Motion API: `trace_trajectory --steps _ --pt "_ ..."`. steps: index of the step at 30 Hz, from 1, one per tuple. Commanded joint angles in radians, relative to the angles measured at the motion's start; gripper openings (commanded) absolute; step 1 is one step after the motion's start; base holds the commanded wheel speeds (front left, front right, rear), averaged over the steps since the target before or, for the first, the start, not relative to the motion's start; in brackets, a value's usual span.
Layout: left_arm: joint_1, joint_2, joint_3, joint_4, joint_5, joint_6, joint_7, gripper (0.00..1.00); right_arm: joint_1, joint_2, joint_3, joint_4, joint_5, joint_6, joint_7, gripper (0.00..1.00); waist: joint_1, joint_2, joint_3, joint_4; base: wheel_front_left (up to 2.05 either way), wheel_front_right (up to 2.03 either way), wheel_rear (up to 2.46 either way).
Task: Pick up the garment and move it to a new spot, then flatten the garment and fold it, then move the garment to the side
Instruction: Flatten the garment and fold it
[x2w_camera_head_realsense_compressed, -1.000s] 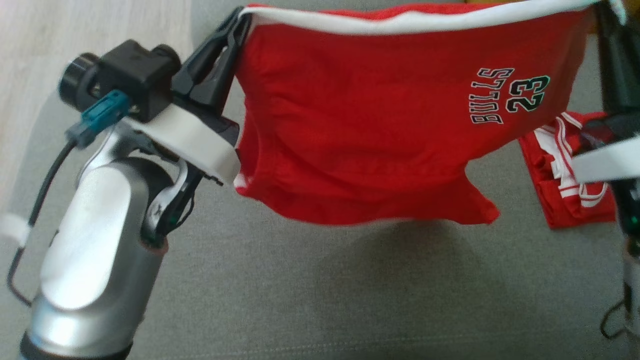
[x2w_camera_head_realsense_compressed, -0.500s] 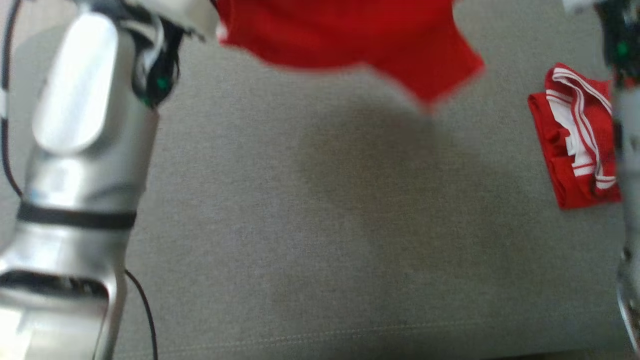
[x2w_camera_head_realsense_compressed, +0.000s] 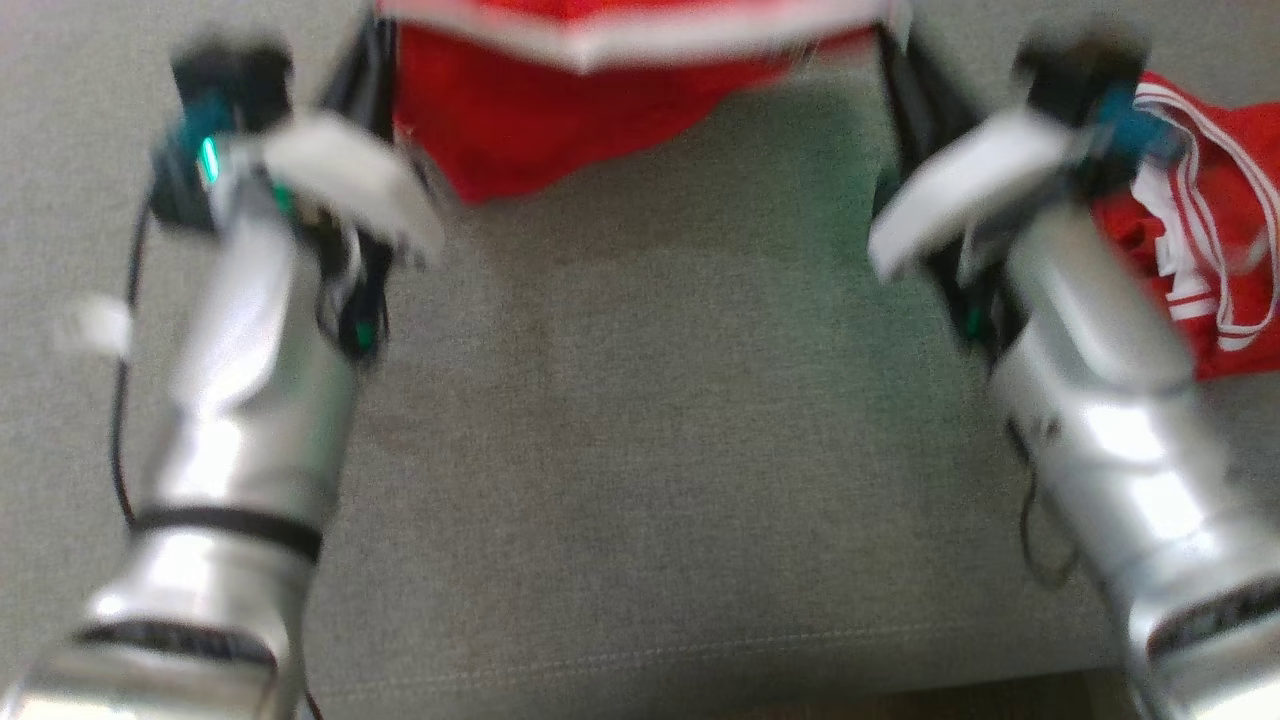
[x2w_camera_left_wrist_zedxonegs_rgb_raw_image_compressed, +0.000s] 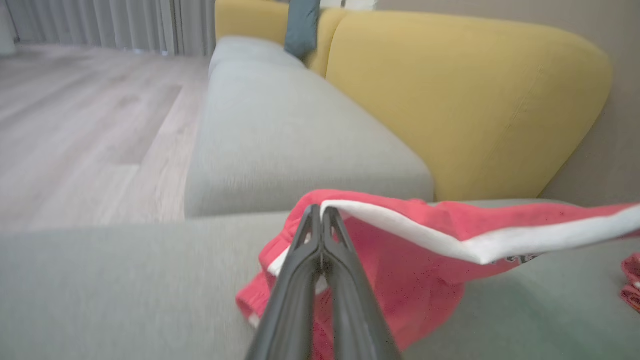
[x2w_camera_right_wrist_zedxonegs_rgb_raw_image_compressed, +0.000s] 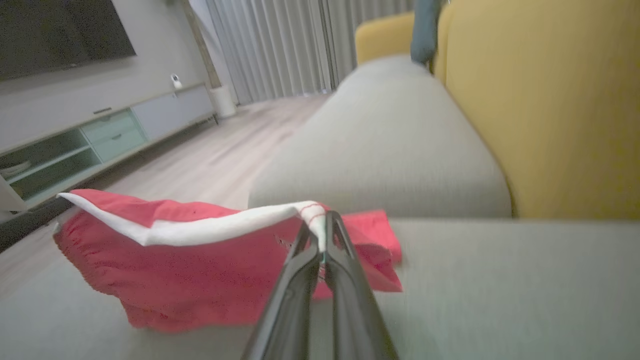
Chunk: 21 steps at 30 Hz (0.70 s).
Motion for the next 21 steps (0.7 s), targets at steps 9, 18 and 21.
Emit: trace_trajectory --steps 9,18,21 --pt "0.218 -0.006 0.072 -0.063 -0.009 -0.005 -0.012 0.0 0.222 0.02 0.055 0.043 0.114 -0.001 -0.077 0.0 -0.0002 0.0 -0.015 0.01 0.0 0.0 0.0" --pt "0.555 -0.008 0.018 -0.272 0.029 -0.016 -0.012 0.0 0.535 -0.053 0.025 -0.156 0.123 -0.001 -0.083 0.0 -0.0002 0.0 -0.105 0.009 0.0 0.0 0.0" --pt "0.664 0.008 0.006 -0.325 0.031 -0.015 -0.012 0.0 0.656 -0.082 -0.033 -0.255 0.101 -0.001 -0.044 0.0 -0.0002 0.0 -0.139 0.008 0.0 0.0 0.0"
